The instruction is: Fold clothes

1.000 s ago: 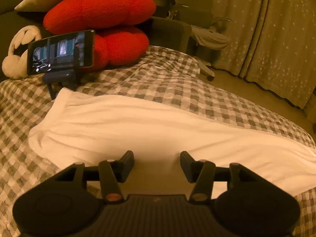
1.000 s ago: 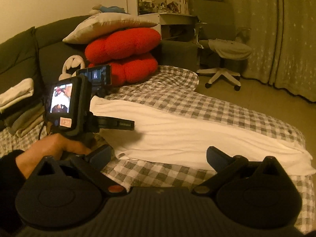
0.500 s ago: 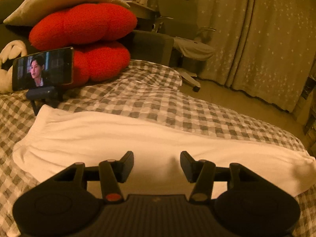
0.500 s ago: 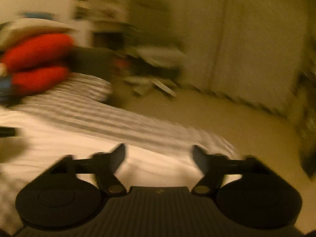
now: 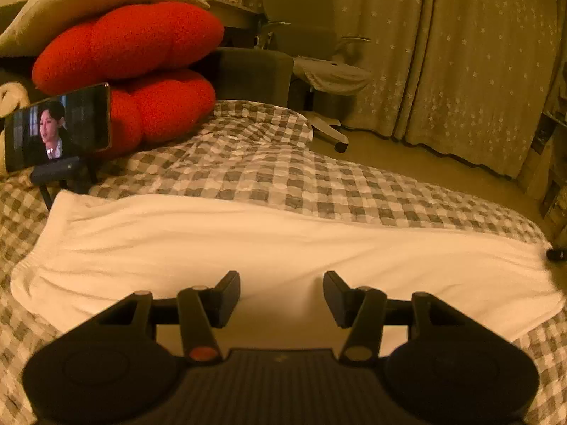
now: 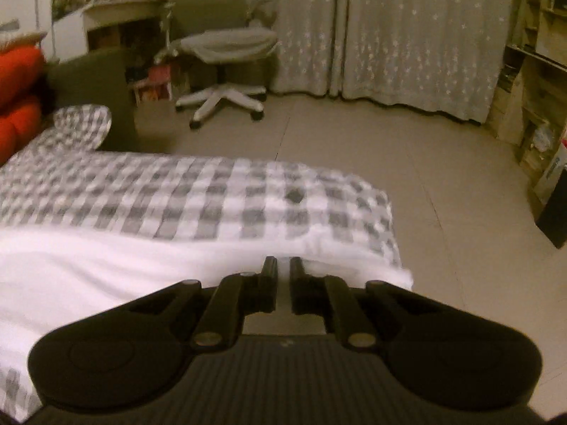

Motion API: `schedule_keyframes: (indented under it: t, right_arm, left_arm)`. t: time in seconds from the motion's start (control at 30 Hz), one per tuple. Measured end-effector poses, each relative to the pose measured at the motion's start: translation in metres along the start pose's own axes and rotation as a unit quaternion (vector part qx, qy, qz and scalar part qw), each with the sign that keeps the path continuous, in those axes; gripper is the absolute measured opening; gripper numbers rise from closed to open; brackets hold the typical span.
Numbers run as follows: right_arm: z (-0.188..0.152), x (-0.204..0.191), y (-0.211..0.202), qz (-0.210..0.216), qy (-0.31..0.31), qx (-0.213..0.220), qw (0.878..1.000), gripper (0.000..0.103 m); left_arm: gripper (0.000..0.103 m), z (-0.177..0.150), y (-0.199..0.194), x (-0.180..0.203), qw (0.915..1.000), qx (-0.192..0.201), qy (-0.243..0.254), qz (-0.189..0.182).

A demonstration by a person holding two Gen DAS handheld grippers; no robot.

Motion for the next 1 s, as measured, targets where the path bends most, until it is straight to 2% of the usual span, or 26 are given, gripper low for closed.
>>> schedule_keyframes:
  t: [0.03, 0.1, 0.27, 0.37, 0.4, 0.6, 0.7, 0.77, 0.83, 0.87, 0.9, 1.0]
  right_arm:
    - [0.004, 0.005, 0.002, -0.007, 0.007, 0.007, 1.000, 0.005]
    - [0.006, 0.012, 0.007, -0.008, 0.025, 0.013, 1.000, 0.012]
    - [0.013, 0.023, -0.003, -0.002, 0.054, 0.038, 0.998, 0.012]
    - [0.021, 0.043, -0.017, 0.001, 0.085, 0.047, 0.995, 0.027]
    - [0.020, 0.050, -0.018, 0.001, 0.087, 0.048, 0.995, 0.028]
    - [0.021, 0.085, -0.017, 0.033, 0.142, 0.044, 0.988, 0.028]
    - [0.016, 0.071, -0.005, 0.060, 0.123, 0.017, 0.990, 0.028]
    - [0.015, 0.065, 0.000, 0.063, 0.112, 0.008, 0.992, 0.028]
    - [0.014, 0.062, 0.002, 0.062, 0.109, -0.001, 0.992, 0.025]
    - [0.013, 0.061, 0.001, 0.061, 0.102, 0.000, 0.993, 0.009]
    - [0.014, 0.059, -0.002, 0.058, 0.092, 0.002, 0.994, 0.004]
    - [0.021, 0.059, -0.009, 0.050, 0.082, 0.027, 0.995, 0.003]
  left_arm:
    - [0.053, 0.000, 0.001, -0.001, 1.0000, -0.001, -0.002, -0.001]
    - [0.053, 0.001, 0.002, -0.003, 0.9999, -0.001, -0.011, -0.005]
    - [0.053, 0.001, 0.000, 0.003, 0.9999, 0.001, -0.001, -0.015]
    - [0.053, 0.001, -0.001, 0.001, 0.9998, 0.002, -0.009, -0.019]
    - [0.053, 0.001, -0.001, 0.001, 0.9997, 0.002, -0.011, -0.020]
    - [0.053, 0.002, -0.001, 0.001, 0.9997, 0.002, -0.009, -0.022]
    - [0.053, 0.002, 0.000, 0.002, 0.9998, 0.001, -0.006, -0.021]
    - [0.053, 0.001, 0.000, 0.002, 0.9998, 0.002, -0.003, -0.021]
    - [0.053, 0.000, 0.000, 0.002, 0.9998, 0.002, 0.000, -0.021]
    - [0.053, 0.000, 0.000, 0.002, 0.9998, 0.001, 0.001, -0.020]
    - [0.053, 0.000, 0.000, 0.001, 0.9998, 0.001, 0.001, -0.020]
    - [0.053, 0.000, 0.001, 0.001, 0.9998, 0.001, 0.000, -0.020]
Point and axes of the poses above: each gripper's, at about its wrist camera, not at the fingertips, and y roughly the way its jaws point, x to its right, z to its top, the point moved 6 cm from there along y, roughly the way its jaws point, and after that the axes turned 14 degrees about y, right-handed, at the moved point
